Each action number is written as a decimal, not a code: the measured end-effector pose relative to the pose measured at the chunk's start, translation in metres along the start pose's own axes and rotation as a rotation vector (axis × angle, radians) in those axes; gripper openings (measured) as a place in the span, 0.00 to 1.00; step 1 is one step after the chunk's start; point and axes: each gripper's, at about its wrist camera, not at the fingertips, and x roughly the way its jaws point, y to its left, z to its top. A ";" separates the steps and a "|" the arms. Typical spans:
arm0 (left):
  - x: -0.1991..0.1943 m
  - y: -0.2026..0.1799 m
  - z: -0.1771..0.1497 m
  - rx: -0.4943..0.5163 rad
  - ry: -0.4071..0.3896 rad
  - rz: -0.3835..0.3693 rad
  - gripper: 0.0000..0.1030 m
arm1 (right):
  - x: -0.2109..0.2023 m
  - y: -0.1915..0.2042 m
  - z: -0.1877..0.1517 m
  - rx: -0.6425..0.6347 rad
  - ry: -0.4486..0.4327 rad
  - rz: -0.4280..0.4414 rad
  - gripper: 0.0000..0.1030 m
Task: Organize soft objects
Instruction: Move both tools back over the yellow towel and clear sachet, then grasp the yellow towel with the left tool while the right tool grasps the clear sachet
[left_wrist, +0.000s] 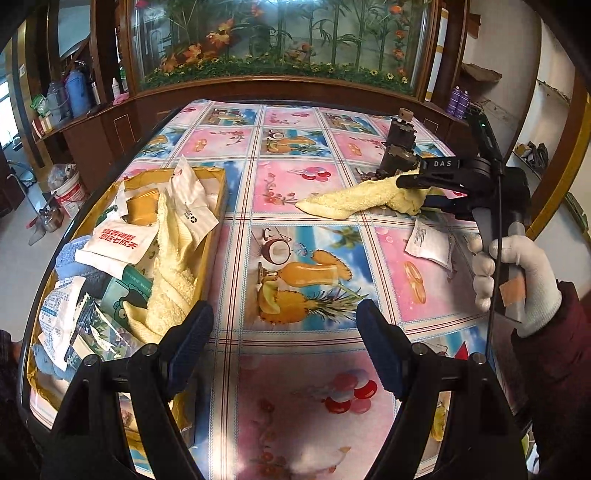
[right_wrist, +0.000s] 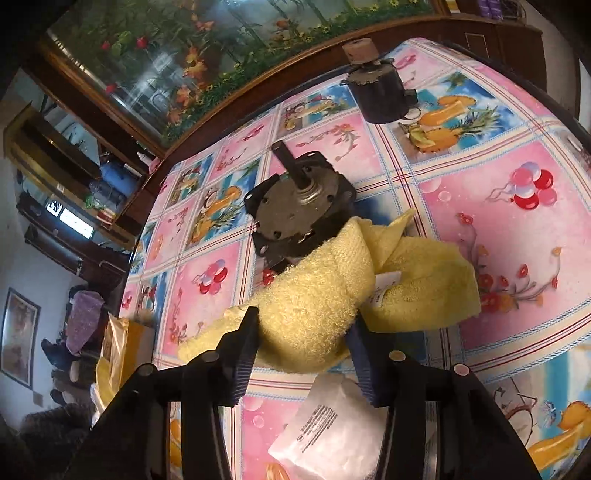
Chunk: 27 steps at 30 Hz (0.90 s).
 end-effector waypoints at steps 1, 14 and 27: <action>0.001 0.002 0.001 -0.006 -0.001 -0.001 0.77 | -0.003 0.007 -0.006 -0.045 0.011 0.006 0.43; 0.013 -0.026 0.006 0.083 0.026 -0.110 0.77 | -0.080 0.019 -0.046 -0.343 0.060 0.005 0.86; 0.104 -0.096 0.040 0.338 0.091 -0.081 0.82 | -0.026 0.004 -0.066 -0.397 0.093 -0.244 0.82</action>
